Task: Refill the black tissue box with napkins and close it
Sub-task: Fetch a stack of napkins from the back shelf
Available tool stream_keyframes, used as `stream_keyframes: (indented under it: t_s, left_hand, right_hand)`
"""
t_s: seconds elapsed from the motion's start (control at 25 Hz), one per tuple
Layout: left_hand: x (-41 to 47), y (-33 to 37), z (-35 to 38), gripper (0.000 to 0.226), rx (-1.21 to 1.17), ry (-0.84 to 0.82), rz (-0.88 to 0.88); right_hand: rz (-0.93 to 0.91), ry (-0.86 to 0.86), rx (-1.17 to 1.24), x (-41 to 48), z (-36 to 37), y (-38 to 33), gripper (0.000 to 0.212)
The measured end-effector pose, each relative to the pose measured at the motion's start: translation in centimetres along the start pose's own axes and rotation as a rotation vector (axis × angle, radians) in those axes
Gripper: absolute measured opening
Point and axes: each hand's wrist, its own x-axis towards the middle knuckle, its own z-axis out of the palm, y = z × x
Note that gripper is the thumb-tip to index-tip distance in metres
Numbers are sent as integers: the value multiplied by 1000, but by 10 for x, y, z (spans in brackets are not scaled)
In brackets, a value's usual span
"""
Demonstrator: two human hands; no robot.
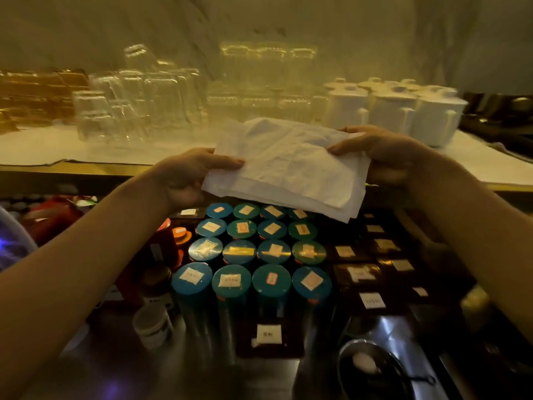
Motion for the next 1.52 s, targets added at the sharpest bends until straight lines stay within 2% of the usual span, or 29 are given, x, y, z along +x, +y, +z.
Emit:
stream_keyframes:
  t_s: [0.16, 0.28, 0.36, 0.44, 0.52, 0.6, 0.68, 0.72, 0.92, 1.08, 1.32, 1.52]
  left_hand:
    - [-7, -27, 13, 30, 48, -82, 74]
    - [-17, -54, 24, 43, -13, -187, 77]
    - [-23, -78, 34, 53, -76, -263, 17]
    - [-25, -104, 49, 63, -122, -301, -64]
    - [-36, -127, 73, 67, -144, -321, -138]
    - [-51, -148, 104, 48, -143, -360, -180]
    - [-69, -164, 133, 22, -86, -401, -164]
    - [-79, -172, 148, 19, -40, -462, -143]
    - [-130, -199, 220, 17, 133, -705, -36]
    - [-175, -223, 280, 20, 176, -906, -9]
    - [-302, -258, 404, 24, 175, -1191, -18]
    - [-477, -296, 515, 36, 172, -1490, -37]
  right_hand:
    - [5, 163, 35, -75, 18, 31, 31]
    - [77, 350, 24, -129, 40, 64, 44]
    - [142, 471, 44, -166, 59, 90, 54]
    - [210, 553, 121, -204, 79, 114, 49]
    - [282, 640, 185, -241, 95, 136, 35]
    - [320, 733, 222, -280, 110, 156, 26]
    - [327, 811, 269, -317, 123, 170, 32]
    - [319, 842, 290, -337, 130, 176, 35]
    - [228, 995, 324, -427, 161, 202, 46]
    - [164, 1213, 340, -501, 183, 226, 62]
    - [68, 1515, 412, -652, 237, 255, 62]
    - [-6, 1861, 415, -810, 311, 275, 55]
